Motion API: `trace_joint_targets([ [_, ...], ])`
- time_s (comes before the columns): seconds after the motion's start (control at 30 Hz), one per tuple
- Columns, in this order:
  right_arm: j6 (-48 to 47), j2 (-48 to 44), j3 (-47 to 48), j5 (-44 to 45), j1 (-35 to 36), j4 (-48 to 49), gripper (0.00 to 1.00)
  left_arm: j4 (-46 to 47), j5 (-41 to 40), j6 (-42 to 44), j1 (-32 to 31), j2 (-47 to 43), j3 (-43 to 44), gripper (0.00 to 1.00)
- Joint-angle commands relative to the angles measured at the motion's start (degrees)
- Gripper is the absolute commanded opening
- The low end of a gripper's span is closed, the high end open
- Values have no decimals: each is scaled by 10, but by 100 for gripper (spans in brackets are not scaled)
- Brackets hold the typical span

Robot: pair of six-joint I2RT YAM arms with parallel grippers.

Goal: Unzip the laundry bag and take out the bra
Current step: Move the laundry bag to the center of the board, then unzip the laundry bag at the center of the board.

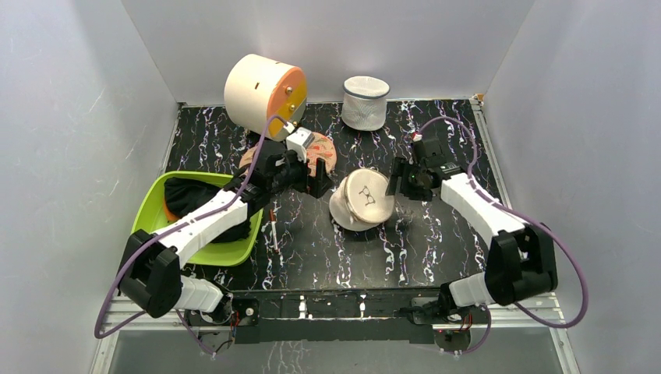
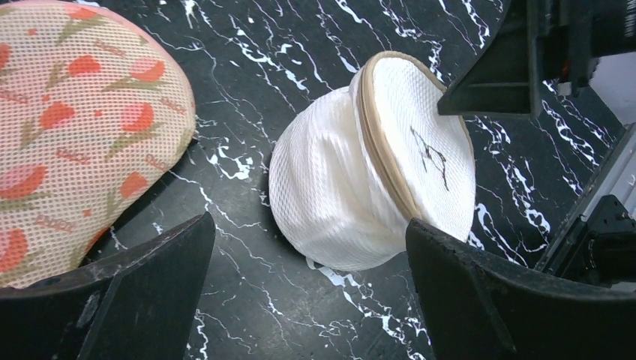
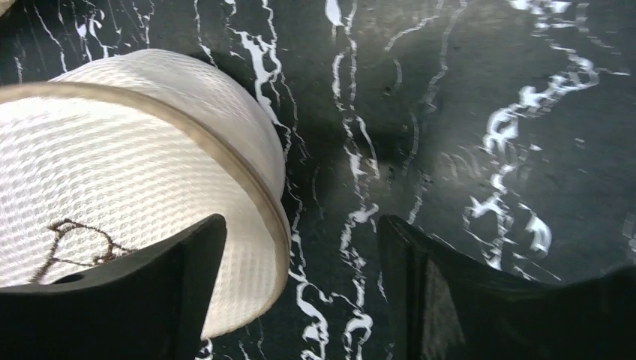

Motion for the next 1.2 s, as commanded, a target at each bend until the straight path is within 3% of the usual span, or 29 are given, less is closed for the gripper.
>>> trace_joint_targets([
  [0.0, -12, -72, 25, 65, 4, -33, 76, -15, 24, 5, -14, 7, 33, 98],
  [0.1, -18, -116, 3, 6, 6, -10, 83, -26, 42, 6, -24, 26, 43, 98],
  [0.17, -25, -136, -10, -35, 7, -1, 97, -32, 49, 7, -34, 35, 48, 98],
  [0.2, -27, -142, -14, -51, 7, 0, 98, -38, 52, 9, -42, 41, 52, 98],
  [0.53, -2, -203, -50, -54, 9, 10, 98, -66, 79, 48, -124, 50, 65, 98],
  [0.7, 23, -266, -85, -46, 9, 41, 98, -74, 12, 55, -158, 61, 65, 98],
  [0.93, 59, -308, -161, -113, 9, 92, 97, -141, -111, -14, -159, 116, 108, 96],
  [1.17, 95, -351, -253, -232, 11, 207, 87, -113, -25, -66, -157, 129, 99, 83],
])
